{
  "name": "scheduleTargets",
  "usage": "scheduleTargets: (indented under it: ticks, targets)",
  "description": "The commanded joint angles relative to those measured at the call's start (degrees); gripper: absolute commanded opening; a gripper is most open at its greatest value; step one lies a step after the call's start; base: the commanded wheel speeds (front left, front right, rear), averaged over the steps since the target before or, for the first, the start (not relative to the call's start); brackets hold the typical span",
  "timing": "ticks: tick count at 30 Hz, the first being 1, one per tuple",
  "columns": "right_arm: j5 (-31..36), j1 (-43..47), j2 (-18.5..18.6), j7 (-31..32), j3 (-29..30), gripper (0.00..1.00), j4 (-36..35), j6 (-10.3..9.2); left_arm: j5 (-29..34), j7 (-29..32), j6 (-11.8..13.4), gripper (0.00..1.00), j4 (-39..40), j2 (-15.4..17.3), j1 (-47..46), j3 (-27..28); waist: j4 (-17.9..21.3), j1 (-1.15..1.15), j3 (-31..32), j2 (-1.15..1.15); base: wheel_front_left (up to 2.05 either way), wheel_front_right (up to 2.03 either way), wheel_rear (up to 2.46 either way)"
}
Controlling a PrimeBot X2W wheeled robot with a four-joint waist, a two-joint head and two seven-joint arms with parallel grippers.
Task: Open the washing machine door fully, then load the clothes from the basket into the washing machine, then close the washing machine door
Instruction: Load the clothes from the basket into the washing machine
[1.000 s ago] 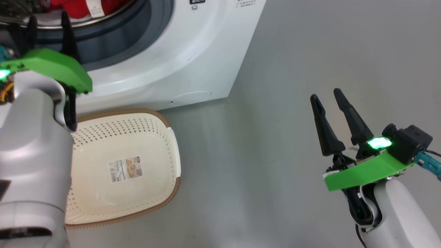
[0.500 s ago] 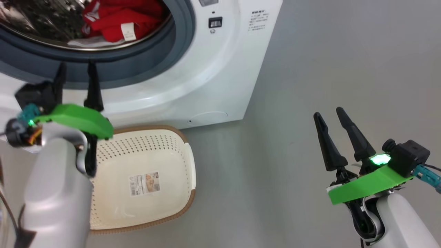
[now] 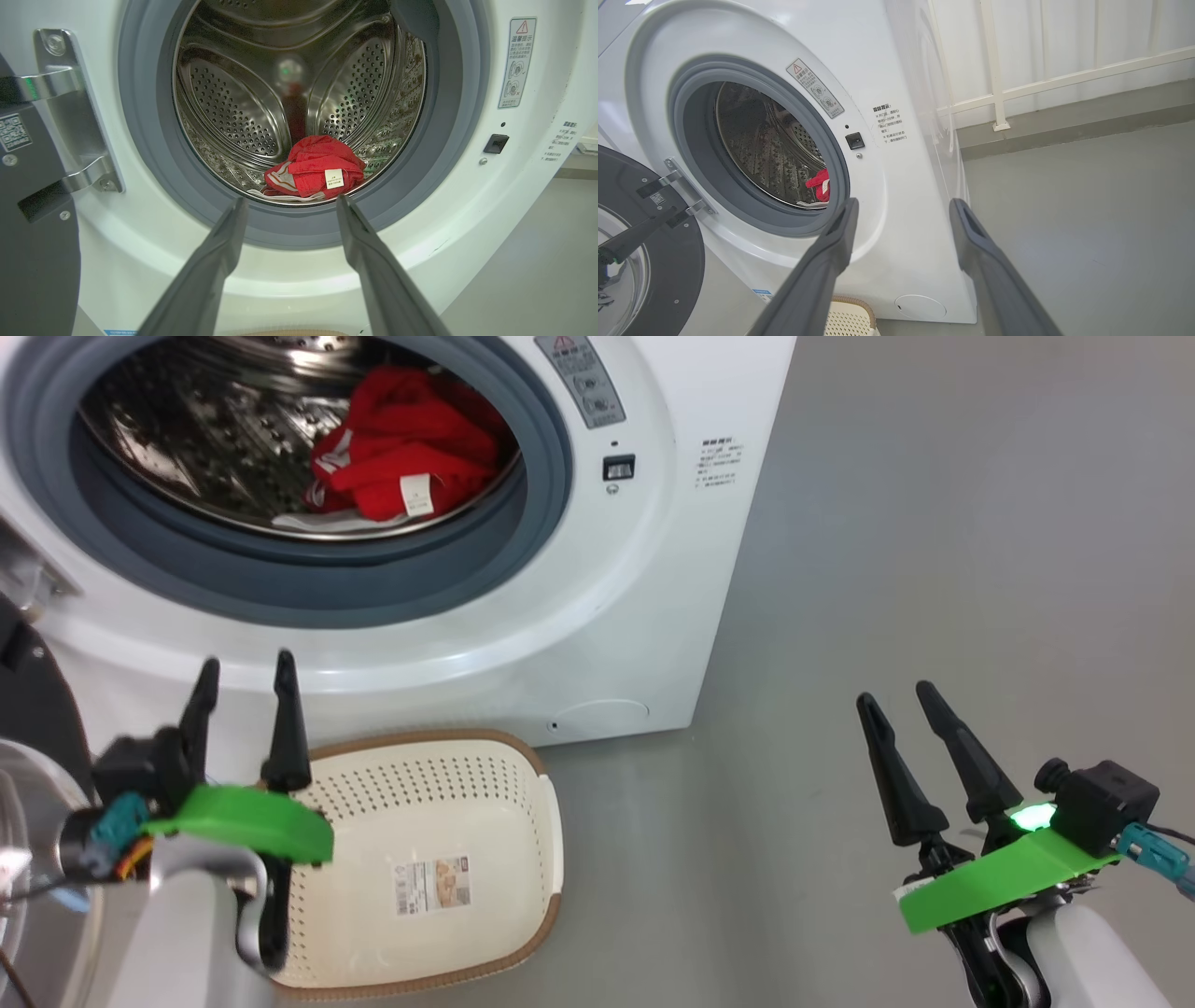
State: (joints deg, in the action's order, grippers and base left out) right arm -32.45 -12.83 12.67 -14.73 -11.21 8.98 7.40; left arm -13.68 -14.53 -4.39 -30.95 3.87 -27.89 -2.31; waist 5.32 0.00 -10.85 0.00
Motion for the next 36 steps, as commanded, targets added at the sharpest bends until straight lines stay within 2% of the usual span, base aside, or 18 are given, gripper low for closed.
scheduleTargets:
  ticks: [1, 17, 36]
  targets:
    - [-0.52, 1.02, 0.68, -0.27, -1.01, 1.0, -1.01, 0.09, 0.39, -0.47, -0.18, 1.0, 2.8, 1.32, 1.8, 1.6, -0.82, 0.0, 2.05, 0.0, 0.0, 0.0, 0.0]
    - [-1.3, 4.59, 1.99, -0.27, -1.14, 1.0, 0.23, 0.09, -0.48, -0.47, -0.03, 1.0, 15.47, 0.48, 18.08, 2.37, -2.43, 0.0, 7.98, 0.0, 0.0, 0.0, 0.0]
    - [-1.36, 6.08, 3.08, -0.27, -1.54, 1.0, 0.9, 0.09, -1.53, -0.47, 0.64, 1.0, 22.98, -0.05, 27.29, 3.03, -2.92, 0.0, 9.91, 0.0, 0.0, 0.0, 0.0]
